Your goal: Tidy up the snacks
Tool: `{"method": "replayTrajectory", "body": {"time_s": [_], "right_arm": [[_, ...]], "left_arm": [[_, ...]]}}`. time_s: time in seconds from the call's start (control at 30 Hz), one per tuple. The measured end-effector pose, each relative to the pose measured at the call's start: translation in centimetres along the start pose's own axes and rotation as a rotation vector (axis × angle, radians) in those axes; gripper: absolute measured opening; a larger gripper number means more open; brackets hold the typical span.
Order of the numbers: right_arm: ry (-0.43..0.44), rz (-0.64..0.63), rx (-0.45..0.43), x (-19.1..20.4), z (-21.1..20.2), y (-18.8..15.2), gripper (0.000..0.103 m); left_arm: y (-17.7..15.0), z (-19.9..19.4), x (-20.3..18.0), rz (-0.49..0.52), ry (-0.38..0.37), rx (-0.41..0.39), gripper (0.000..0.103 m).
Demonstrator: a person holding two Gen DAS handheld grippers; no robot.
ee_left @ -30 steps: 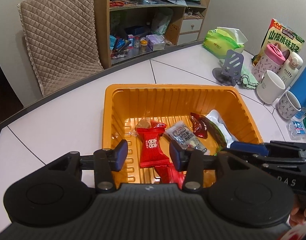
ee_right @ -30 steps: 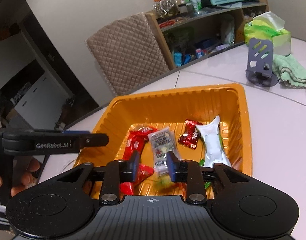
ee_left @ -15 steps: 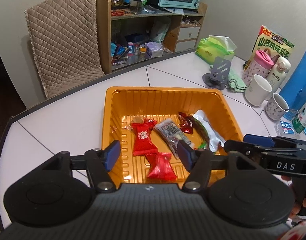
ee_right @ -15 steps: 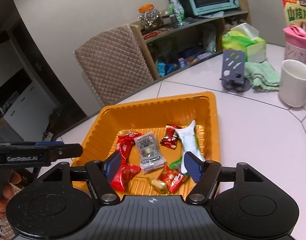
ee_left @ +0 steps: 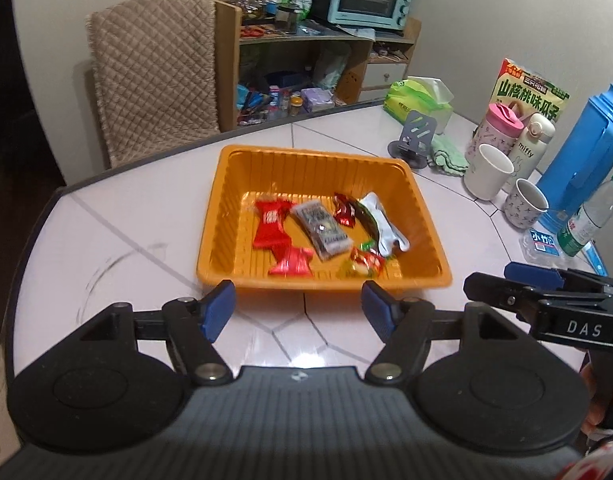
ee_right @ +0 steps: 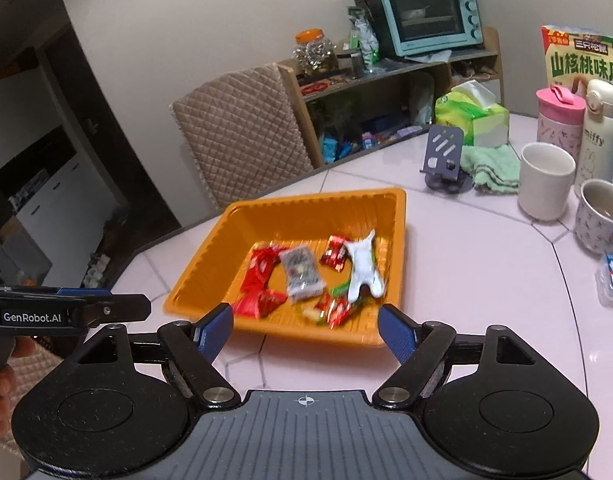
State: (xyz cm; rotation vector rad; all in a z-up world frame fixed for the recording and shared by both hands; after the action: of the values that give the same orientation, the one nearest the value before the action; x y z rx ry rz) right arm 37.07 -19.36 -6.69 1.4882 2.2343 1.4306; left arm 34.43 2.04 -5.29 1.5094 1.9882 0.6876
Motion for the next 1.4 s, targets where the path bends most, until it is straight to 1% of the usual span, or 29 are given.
{"method": "replayTrajectory", "body": {"time_s": [0.1, 0.23, 0.4, 0.7, 0.93, 1.17, 1.4], "right_arm": [[0.031, 0.006, 0.019, 0.7, -1.8, -1.2, 0.079], [0.038, -0.014, 0.036, 2.0, -4.0, -2.9, 0.079], [0.043, -0.006, 0.068, 3.8, -6.8, -5.3, 0.079], [-0.018, 0.006, 0.079, 7.6, -11.3, -9.9, 0.079], [-0.068, 0.009, 0.083, 11.0, -14.6, -13.4, 0.079], [-0.083, 0.014, 0.08, 13.7, -17.1, -16.3, 0.079], [-0.1, 0.0, 0.09, 15.5, -18.1, -18.5, 0.079]], "left_arm": [[-1.8, -2.4, -0.4, -0.025, 0.033, -0.003, 0.068], [-4.1, -5.4, -0.5, -0.061, 0.062, -0.001, 0.068], [-6.8, -9.1, -0.8, -0.05, 0.084, -0.005, 0.068], [-12.0, -14.1, 0.1, -0.038, 0.043, 0.036, 0.068], [-15.0, -17.9, 1.1, -0.033, 0.004, 0.038, 0.068], [-17.9, -20.4, 1.5, -0.001, -0.036, 0.056, 0.068], [-19.6, -21.9, 2.3, 0.017, -0.039, 0.063, 0.068]]}}
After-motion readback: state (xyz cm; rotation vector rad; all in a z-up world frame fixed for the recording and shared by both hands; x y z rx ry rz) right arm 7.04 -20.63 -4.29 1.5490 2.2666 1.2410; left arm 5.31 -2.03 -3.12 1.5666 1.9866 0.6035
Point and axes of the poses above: each gripper's, at about its wrist camera, not at the fingertips, and z roughly the way its jaws point, x to its left, y to its top, the point moved 6 cm from there along z, roughly the way its jaws point, and after that the axes turned 3 degrees about -x, right-handed, at the moved point
